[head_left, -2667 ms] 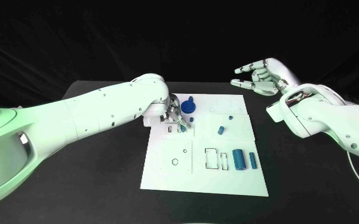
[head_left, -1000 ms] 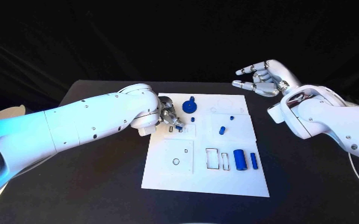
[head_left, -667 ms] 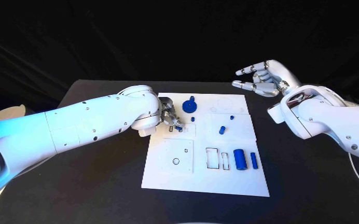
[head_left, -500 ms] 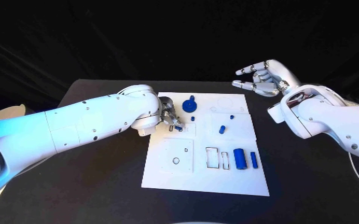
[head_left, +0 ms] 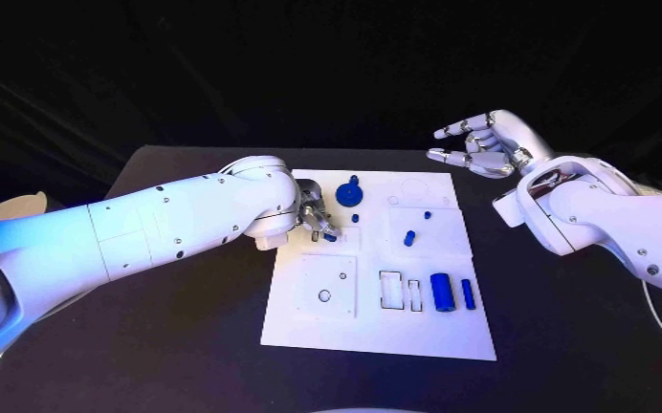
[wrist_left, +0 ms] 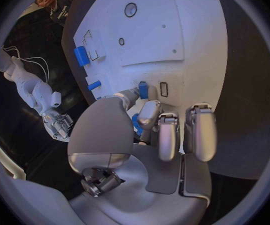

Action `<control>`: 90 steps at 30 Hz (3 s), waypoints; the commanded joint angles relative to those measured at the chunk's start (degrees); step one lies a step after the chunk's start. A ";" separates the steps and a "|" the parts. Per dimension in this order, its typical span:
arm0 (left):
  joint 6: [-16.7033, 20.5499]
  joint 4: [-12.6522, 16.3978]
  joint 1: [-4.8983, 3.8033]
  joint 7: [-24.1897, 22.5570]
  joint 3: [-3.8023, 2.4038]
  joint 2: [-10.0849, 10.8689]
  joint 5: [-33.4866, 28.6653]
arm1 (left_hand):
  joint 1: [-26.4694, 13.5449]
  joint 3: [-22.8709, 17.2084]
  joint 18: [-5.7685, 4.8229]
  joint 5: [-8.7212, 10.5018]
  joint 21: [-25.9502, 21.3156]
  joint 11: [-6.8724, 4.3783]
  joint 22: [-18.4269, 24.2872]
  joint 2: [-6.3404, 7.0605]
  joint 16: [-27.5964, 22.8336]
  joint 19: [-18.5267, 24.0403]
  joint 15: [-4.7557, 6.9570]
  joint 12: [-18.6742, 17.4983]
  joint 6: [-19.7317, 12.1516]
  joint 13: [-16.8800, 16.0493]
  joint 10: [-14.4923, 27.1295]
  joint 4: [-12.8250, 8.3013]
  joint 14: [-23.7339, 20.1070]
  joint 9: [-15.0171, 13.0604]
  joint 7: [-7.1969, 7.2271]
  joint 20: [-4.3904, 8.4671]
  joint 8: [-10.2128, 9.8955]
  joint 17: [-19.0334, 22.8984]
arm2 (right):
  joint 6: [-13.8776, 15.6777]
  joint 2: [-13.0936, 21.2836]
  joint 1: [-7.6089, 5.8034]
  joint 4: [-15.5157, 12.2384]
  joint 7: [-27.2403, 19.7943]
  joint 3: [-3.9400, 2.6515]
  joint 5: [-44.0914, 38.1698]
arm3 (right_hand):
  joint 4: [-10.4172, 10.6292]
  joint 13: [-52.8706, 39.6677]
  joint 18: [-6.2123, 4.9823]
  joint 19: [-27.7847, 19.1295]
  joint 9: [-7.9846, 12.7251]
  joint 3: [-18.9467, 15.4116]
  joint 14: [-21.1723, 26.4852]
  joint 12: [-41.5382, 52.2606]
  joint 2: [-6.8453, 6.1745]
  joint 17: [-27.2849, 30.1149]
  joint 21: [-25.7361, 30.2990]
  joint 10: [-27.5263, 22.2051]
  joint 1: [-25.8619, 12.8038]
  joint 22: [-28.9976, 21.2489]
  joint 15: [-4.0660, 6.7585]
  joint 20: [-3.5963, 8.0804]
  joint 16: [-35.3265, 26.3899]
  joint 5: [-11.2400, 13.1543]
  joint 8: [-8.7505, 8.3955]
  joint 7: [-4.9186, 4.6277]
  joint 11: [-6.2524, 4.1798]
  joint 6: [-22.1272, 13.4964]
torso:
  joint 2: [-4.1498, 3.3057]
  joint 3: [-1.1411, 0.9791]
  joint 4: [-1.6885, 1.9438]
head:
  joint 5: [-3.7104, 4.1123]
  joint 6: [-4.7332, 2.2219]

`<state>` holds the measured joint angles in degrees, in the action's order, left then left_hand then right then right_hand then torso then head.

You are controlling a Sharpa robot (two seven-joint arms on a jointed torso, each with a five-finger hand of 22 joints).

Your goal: Assemble the parts on the task board

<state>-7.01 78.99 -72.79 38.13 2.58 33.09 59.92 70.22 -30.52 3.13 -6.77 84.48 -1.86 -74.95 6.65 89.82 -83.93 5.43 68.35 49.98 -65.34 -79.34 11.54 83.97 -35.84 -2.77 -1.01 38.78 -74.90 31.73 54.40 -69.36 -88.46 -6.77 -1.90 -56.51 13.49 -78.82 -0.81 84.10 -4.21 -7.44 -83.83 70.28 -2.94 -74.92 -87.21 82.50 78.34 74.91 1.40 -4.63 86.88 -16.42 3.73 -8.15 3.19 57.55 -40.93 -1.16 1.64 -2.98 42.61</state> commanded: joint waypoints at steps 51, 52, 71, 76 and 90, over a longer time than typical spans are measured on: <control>-6.70 -4.46 0.88 0.66 0.41 -2.90 0.31 | -9.88 -0.71 -1.46 0.19 1.08 -1.80 -7.19 -0.05 0.18 -3.45 1.20 2.24 3.89 -1.25 -1.66 -5.00 6.03 -2.49 2.64 1.26 4.18 -15.10 | -1.84 -0.01 0.10 -0.33 -0.57 0.01 0.50 | 0.00 -1.97 -0.47 2.98 -0.08 -0.58 -4.87 -0.33 0.36 -9.53 0.41 -0.08 -0.14 10.17 -0.25 -0.31 -0.27 -0.27 0.15 0.16 -0.15 -0.03 | 0.01 0.02 0.09 | 0.10 0.44; -6.76 -4.49 0.88 0.66 0.41 -2.89 0.36 | -10.21 -0.31 -1.47 0.19 1.09 -1.82 -7.23 0.09 0.18 -3.46 1.22 2.27 3.95 -1.26 -1.68 -4.83 6.03 -2.51 2.67 1.28 4.24 -15.10 | -1.83 -0.01 0.10 -0.33 -0.58 0.01 0.50 | 0.00 -1.97 -0.47 2.98 -0.08 -0.58 -4.87 -0.33 0.36 -9.53 0.41 -0.08 -0.14 10.17 -0.25 -0.31 -0.27 -0.27 0.15 0.16 -0.15 -0.03 | 0.01 0.02 0.08 | 0.10 0.44; -7.82 -4.88 0.90 0.59 0.40 -2.87 0.54 | -13.21 4.74 -1.66 0.28 1.59 -2.03 -8.21 0.57 0.18 -3.79 1.39 2.78 4.63 -1.54 -2.05 -2.38 6.03 -2.82 2.92 1.47 5.04 -15.10 | -1.46 0.19 0.14 -0.46 -0.74 0.01 0.23 | 0.00 -1.97 -0.47 2.98 -0.08 -0.58 -4.87 -0.33 0.36 -9.53 0.41 -0.08 -0.14 10.17 -0.25 -0.31 -0.27 -0.27 0.15 0.16 -0.15 -0.03 | 0.03 0.01 0.11 | -0.10 0.56; -8.20 -4.92 0.93 0.58 0.39 -2.83 0.55 | -13.54 5.92 -1.69 0.32 1.66 -2.05 -8.34 0.63 0.18 -3.83 1.41 2.85 4.66 -1.55 -2.08 -1.96 6.03 -2.87 2.94 1.50 5.16 -15.10 | -1.36 0.23 0.14 -0.40 -0.73 0.01 0.12 | 0.00 -1.97 -0.47 2.98 -0.08 -0.58 -4.87 -0.33 0.36 -9.53 0.41 -0.08 -0.14 10.17 -0.25 -0.31 -0.27 -0.27 0.15 0.16 -0.15 -0.03 | 0.04 0.03 0.03 | -0.12 0.48; -7.33 -4.77 0.97 0.50 0.15 -2.54 0.55 | -15.34 16.49 -1.79 0.52 1.91 -2.21 -8.90 1.05 0.18 -3.99 1.56 3.28 4.72 -1.70 -2.24 1.85 6.03 -3.02 3.14 1.66 5.68 -15.10 | -1.10 0.31 0.14 -0.34 -0.58 0.02 0.04 | 0.17 -1.72 -0.53 2.86 -0.12 -1.13 -4.83 -0.70 0.28 -9.35 0.57 -0.24 -0.53 9.95 -0.24 -0.30 -0.41 0.26 0.15 0.16 -0.15 -0.01 | 0.02 0.04 0.07 | -0.18 0.52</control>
<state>-11.48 74.21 -72.60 37.73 2.20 30.48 60.83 54.88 -14.32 2.26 -6.58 86.09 -3.69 -74.91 8.43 89.82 -83.93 6.65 71.41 54.58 -66.97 -81.39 13.30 83.96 -38.79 0.23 0.23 44.16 -74.91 30.73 54.71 -69.25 -88.77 -6.97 -1.88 -55.99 13.67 -79.55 -0.81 84.10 -4.27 -8.21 -83.83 69.75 -2.94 -74.92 -86.98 82.50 78.33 74.95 1.40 -4.63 86.66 -16.42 3.73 -8.15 3.19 57.55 -40.92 -1.14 1.64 -3.19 43.07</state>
